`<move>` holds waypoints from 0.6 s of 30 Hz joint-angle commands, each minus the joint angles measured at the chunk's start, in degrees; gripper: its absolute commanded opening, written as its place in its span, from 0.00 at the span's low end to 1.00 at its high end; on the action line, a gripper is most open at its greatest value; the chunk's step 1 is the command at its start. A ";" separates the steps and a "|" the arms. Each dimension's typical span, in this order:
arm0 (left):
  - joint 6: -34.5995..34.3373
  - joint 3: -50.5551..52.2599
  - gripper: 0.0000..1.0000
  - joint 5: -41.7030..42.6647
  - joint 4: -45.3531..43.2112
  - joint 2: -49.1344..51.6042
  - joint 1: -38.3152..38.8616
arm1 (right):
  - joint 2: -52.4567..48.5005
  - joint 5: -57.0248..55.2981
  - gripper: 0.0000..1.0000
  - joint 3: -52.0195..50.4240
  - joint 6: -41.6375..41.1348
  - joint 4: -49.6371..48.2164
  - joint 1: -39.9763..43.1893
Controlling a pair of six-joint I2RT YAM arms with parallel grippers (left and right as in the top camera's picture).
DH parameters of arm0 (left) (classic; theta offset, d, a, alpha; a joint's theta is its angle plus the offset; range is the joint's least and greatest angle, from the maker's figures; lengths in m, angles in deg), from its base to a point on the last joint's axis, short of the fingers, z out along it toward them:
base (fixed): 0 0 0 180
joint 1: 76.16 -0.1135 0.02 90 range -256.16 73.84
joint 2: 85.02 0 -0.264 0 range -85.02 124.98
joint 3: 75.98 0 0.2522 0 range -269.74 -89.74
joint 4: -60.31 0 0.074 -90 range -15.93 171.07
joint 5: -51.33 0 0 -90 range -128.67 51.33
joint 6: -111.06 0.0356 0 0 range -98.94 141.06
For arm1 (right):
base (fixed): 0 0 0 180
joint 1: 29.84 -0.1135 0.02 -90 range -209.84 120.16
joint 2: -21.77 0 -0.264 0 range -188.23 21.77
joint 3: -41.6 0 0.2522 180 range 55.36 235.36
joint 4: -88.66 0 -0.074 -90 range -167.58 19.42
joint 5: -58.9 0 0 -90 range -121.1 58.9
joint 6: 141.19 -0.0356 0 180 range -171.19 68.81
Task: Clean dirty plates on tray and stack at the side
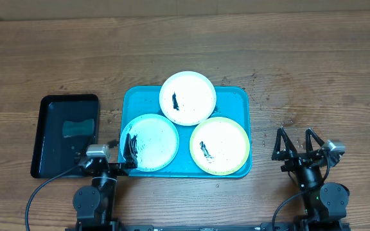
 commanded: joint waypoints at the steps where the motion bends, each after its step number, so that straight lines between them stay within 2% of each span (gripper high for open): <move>1: -0.61 0.22 1.00 0.61 0.09 -0.61 -0.52 | 0.46 -0.57 1.00 -0.59 0.37 -0.15 -0.33; 10: -0.90 0.22 1.00 0.79 -0.04 -0.61 -0.52 | 0.46 -0.57 1.00 -0.59 0.37 -0.15 -0.33; 12: -4.37 0.22 1.00 2.69 -0.13 -0.61 -0.52 | 0.46 -0.57 1.00 -0.59 0.37 -0.15 -0.33; 14: -12.68 0.20 1.00 6.71 -1.11 -0.61 -0.50 | 0.46 -0.57 1.00 -0.59 0.37 -0.15 -0.33; 18: -42.03 0.20 1.00 23.69 -5.35 -0.61 -0.52 | 0.46 -0.57 1.00 -0.59 0.39 -0.15 -0.33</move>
